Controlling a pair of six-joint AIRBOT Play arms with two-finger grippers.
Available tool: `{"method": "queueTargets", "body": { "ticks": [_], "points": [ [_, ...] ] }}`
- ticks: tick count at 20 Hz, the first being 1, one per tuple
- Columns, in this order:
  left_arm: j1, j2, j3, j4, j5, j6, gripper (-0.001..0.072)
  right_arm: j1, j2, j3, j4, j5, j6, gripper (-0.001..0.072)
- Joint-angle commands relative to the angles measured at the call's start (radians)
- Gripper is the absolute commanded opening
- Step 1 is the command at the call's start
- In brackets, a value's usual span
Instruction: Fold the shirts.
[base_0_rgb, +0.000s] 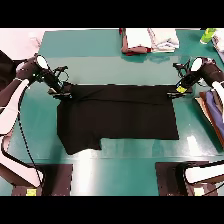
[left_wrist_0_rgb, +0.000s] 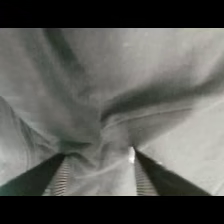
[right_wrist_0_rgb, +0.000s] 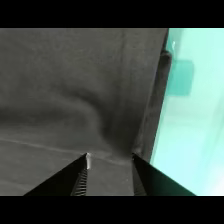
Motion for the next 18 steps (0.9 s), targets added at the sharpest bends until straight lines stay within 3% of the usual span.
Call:
{"method": "queueTargets", "body": {
  "ticks": [1, 4, 7, 8, 13, 18],
  "points": [
    [0.0, 0.03, 0.031, 0.011, -0.058, -0.027, 0.048, -0.006, 0.086, -0.011, 0.0, -0.015, 0.003, 0.0327],
    [0.0, 0.185, -0.009, 0.068, -0.011, -0.045, 0.0479, -0.059, 0.239, -0.09, 0.0, 0.025, 0.0, 0.0328],
    [0.0, 0.39, -0.188, 0.081, 0.059, -0.071, 0.0479, -0.121, 0.384, -0.288, 0.0, 0.06, -0.005, 0.0475],
    [0.0, 0.463, -0.273, 0.081, 0.085, -0.087, 0.0479, -0.137, 0.427, -0.369, 0.0, 0.06, -0.004, 0.0494],
    [0.0, 0.73, -0.622, 0.072, 0.161, -0.148, 0.0479, -0.182, 0.554, -0.689, 0.004, 0.026, 0.006, 0.0493],
    [0.0, 0.785, -0.727, 0.058, 0.179, -0.15, 0.0479, -0.181, 0.565, -0.813, 0.09, -0.038, 0.009, 0.0487]
  ]
}}
